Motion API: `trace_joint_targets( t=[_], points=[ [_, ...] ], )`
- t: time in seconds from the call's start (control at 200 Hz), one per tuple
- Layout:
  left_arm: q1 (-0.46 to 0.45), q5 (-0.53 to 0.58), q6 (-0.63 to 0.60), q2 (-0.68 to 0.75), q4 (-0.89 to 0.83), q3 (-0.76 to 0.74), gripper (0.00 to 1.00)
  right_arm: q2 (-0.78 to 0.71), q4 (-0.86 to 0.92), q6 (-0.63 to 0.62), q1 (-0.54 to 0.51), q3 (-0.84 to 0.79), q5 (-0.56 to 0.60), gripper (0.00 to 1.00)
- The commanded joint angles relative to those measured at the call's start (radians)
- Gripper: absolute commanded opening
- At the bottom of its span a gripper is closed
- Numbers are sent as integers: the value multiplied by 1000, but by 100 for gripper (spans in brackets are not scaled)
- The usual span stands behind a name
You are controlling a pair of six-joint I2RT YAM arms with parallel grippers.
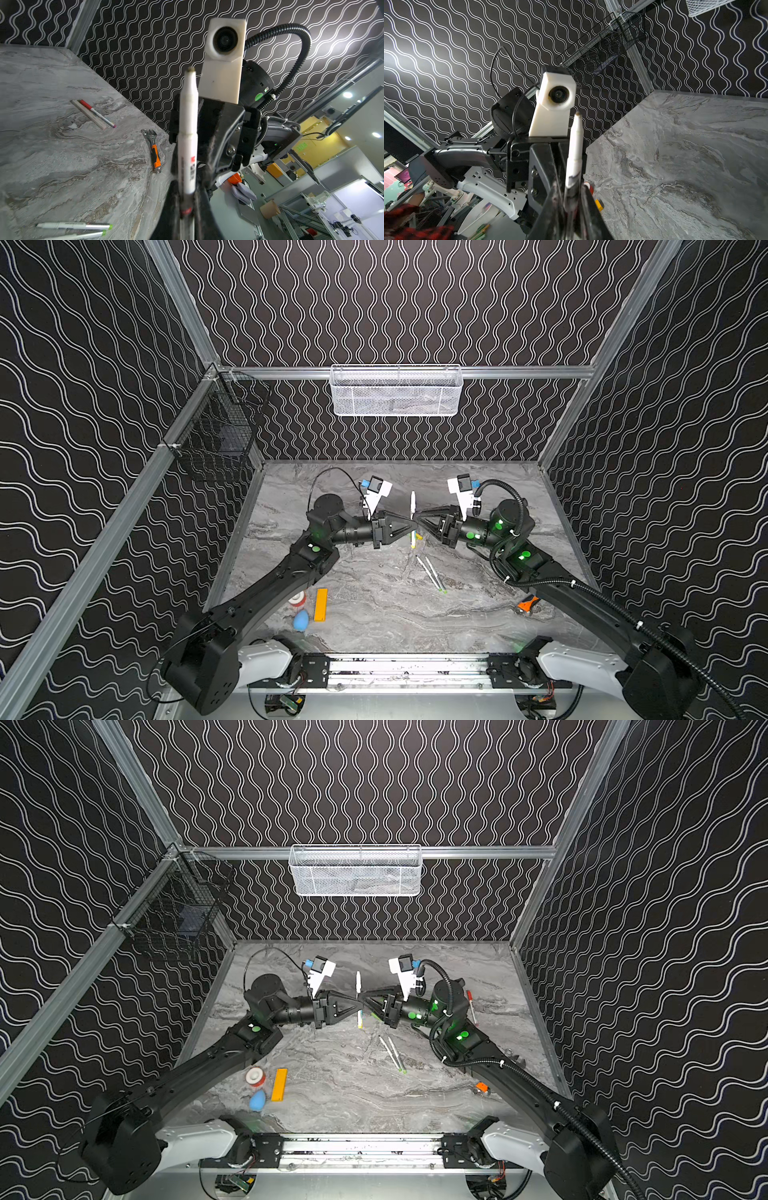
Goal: Insert the pens into the pen caps
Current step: 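Close the left gripper on the marker while the right gripper releases and withdraws, then grasp the lone lime-green cap with the right gripper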
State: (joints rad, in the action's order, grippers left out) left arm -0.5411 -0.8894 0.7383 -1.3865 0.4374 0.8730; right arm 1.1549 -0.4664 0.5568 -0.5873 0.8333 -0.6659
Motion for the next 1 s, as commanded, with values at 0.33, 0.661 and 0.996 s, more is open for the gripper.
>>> trace_joint_targets(
  t=[0.33,0.661,0.996],
  points=[
    [288,45,-476,93,-986,139,0,213,726,-302,208,277,202,59],
    [288,155,-519,233,-969,25,0,677,997,-558,213,557,442,66],
    [288,148,-559,231,-968,11,0,896,1022,-709,165,661,635,69]
  ],
)
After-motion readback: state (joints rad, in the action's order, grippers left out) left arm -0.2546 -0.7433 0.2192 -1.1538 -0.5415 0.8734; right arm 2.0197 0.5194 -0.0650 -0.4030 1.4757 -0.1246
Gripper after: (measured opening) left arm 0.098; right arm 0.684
